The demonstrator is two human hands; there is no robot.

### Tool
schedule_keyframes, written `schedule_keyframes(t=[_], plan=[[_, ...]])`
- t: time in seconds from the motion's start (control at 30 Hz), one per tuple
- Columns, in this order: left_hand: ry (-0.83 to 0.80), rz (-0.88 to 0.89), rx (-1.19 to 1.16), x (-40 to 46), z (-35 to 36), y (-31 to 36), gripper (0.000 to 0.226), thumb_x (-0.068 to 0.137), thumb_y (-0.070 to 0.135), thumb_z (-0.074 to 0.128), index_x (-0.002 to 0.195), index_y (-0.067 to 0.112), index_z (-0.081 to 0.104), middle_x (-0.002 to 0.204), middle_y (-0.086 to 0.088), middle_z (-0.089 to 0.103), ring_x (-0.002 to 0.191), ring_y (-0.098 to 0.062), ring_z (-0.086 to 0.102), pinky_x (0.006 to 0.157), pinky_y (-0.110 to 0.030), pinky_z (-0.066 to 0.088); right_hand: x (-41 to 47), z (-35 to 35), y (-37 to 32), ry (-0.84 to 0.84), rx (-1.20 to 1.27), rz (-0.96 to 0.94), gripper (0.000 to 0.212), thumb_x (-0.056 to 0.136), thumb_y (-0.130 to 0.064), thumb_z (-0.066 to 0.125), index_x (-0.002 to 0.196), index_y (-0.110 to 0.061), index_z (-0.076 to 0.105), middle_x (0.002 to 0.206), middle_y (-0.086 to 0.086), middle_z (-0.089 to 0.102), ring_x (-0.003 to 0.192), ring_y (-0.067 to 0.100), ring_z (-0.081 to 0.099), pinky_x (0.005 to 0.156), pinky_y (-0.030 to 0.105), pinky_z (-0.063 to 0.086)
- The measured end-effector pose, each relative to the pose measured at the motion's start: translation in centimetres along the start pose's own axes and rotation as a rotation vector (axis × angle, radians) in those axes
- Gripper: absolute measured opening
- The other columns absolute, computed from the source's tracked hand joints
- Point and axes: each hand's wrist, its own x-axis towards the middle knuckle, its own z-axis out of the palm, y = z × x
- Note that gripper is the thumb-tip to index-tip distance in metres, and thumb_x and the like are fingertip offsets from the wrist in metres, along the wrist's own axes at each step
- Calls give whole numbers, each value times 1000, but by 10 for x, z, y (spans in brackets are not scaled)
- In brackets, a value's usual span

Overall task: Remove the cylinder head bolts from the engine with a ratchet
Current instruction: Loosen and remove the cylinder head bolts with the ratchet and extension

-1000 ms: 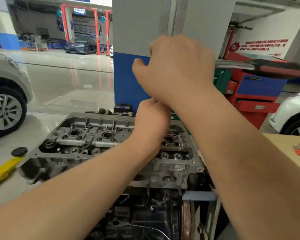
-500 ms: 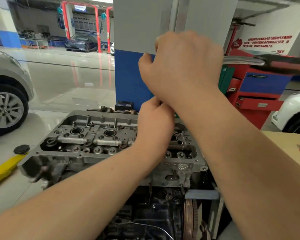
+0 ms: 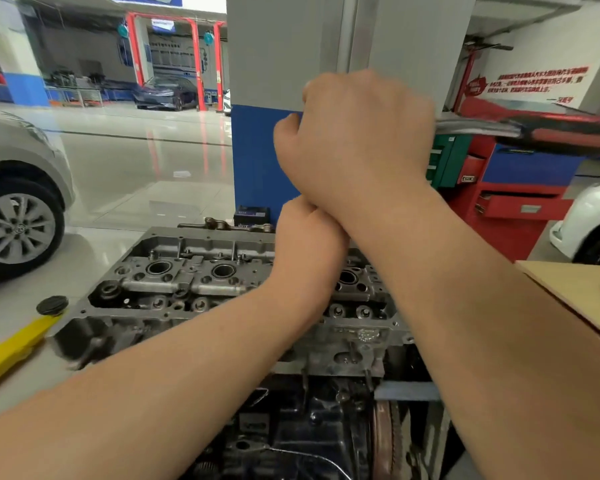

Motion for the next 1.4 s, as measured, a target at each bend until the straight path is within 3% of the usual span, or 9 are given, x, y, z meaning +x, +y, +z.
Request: schedule_keyframes(t=[0.17,0.27,0.4,0.57,0.7,0.93,1.1,1.27,1.4], plan=[[-676,-281,-299,24,-26,13,35,78,17,52,49,24,33,44,5,24,41,-15,20,47,-26,29,6,6,20,-168,769,-16,39,87,-24,59,52,-14,43,52,7,38,59,19,37,55,37,29],[-459,-174,-210,16,-19,8,30,76,21,57,51,14,41,46,-3,32,43,-19,30,49,-29,31,8,8,18,-211,963,25,35,88,-12,61,55,0,55,57,21,50,57,17,41,57,42,38],[-45,-8,-146,-10,-5,-2,20,83,13,54,68,3,46,54,-3,44,50,-14,35,46,-20,29,9,9,4,-112,257,44,40,89,-32,51,56,-19,32,55,3,30,66,27,37,57,34,23],[-140,-119,-89,0,-6,6,40,87,-5,39,59,22,29,46,5,22,45,-12,17,48,-22,17,1,3,1,22,12,-14,43,87,-47,49,58,-21,32,57,-3,34,65,28,43,50,29,14],[-650,-281,-281,23,-27,12,44,87,16,50,49,22,30,45,2,16,45,-18,12,47,-26,22,9,10,18,-146,750,-66,40,88,-26,61,58,-5,47,61,20,41,65,36,40,57,46,38],[-72,-64,-120,-4,-5,1,9,74,12,49,66,7,50,57,-7,46,51,-15,37,46,-20,28,5,9,5,-98,128,7,36,94,-35,50,64,-18,38,61,1,32,69,29,40,56,33,23],[-70,-41,-83,-7,1,5,32,76,11,44,52,28,29,50,8,27,49,-11,20,48,-26,19,-5,-3,4,17,-39,-30,44,86,-51,50,58,-21,33,57,-5,32,63,28,41,51,27,13],[-682,-307,-319,21,-25,15,39,81,16,55,50,24,32,45,4,20,48,-19,10,47,-26,23,6,11,27,-124,767,-76,36,90,-22,60,60,-5,50,57,14,44,66,36,43,61,46,42],[-336,-143,-92,10,-17,11,24,83,11,54,61,6,47,45,-4,39,43,-18,33,44,-23,33,7,15,16,-105,485,-93,44,94,-26,53,55,-14,36,52,3,33,62,30,37,51,38,23]])
